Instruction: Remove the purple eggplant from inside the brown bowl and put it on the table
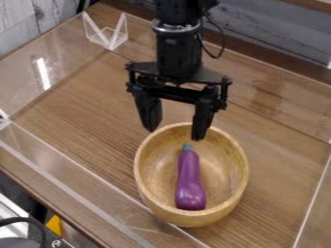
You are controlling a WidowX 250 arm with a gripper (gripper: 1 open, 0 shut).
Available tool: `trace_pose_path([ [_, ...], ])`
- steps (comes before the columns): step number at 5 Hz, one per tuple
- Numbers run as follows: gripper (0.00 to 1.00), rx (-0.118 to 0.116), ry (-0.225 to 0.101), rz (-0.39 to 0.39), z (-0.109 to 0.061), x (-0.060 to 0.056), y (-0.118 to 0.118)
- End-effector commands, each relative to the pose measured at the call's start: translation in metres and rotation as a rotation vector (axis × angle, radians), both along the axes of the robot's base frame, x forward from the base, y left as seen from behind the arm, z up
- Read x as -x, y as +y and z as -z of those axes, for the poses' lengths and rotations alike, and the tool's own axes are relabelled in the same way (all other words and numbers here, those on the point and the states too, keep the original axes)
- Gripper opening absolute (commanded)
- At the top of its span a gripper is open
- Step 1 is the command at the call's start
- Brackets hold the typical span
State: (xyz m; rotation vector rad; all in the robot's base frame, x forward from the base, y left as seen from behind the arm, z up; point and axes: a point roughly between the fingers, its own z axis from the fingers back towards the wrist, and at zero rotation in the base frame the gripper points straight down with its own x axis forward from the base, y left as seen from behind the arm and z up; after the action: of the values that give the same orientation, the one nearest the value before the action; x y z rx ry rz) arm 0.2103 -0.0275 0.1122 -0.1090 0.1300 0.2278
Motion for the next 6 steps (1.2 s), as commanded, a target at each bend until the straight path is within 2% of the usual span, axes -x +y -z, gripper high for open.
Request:
trace_pose_path([
  [1, 1.00, 0.008, -0.054, -0.036, -0.003, 0.002, -0.004],
  [4, 1.00, 0.016, -0.093, -0.098, 0.016, 0.006, -0.015],
  [6, 1.00, 0.020, -0.103, -0.130, 0.029, 0.003, -0.022],
])
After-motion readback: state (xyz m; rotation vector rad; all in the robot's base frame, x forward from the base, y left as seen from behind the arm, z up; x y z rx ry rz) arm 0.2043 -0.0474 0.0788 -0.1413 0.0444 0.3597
